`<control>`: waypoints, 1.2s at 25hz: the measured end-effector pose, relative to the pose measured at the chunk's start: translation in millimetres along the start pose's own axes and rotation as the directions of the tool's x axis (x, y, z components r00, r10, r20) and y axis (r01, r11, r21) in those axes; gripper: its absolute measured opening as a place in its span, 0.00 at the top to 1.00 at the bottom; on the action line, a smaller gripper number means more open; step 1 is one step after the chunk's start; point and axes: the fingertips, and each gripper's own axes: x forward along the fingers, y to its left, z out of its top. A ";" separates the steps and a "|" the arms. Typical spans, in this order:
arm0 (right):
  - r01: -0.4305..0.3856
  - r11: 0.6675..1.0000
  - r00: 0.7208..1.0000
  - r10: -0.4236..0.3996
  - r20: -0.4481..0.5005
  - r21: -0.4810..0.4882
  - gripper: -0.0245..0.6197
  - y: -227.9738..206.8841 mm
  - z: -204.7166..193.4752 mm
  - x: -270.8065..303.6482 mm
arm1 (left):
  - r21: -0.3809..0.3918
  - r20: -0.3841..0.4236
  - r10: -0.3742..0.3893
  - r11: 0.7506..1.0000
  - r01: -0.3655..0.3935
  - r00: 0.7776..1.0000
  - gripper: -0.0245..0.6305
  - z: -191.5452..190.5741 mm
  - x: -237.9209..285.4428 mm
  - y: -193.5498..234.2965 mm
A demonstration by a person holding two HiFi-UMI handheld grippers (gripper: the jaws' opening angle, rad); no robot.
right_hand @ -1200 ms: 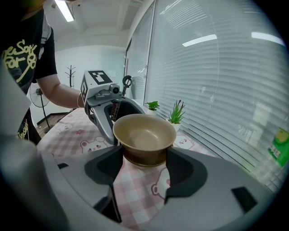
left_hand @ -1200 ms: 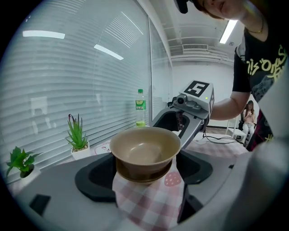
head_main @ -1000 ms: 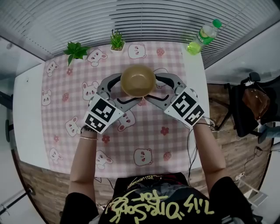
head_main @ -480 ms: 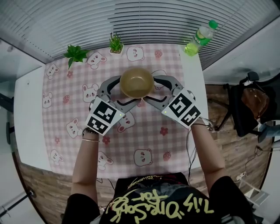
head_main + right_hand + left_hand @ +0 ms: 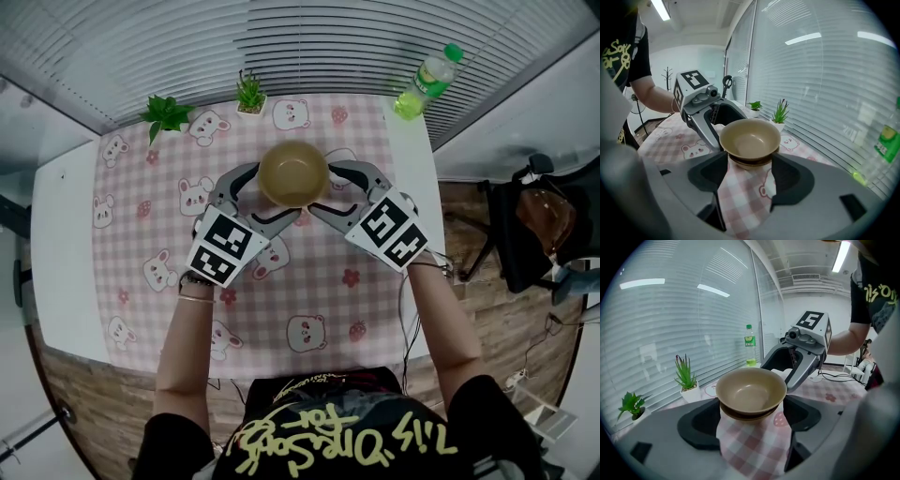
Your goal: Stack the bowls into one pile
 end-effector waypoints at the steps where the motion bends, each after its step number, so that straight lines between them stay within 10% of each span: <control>1: 0.004 1.000 1.000 -0.004 0.001 0.006 0.50 0.0 -0.6 -0.8 | -0.003 0.001 0.000 1.000 0.000 1.000 0.32 0.1 -0.3 -0.4; 30: 0.116 0.991 0.971 -0.128 0.202 0.074 0.50 18.6 40.8 -65.3 | -0.122 0.169 0.166 0.982 -0.146 0.972 0.32 43.7 -58.2 -19.3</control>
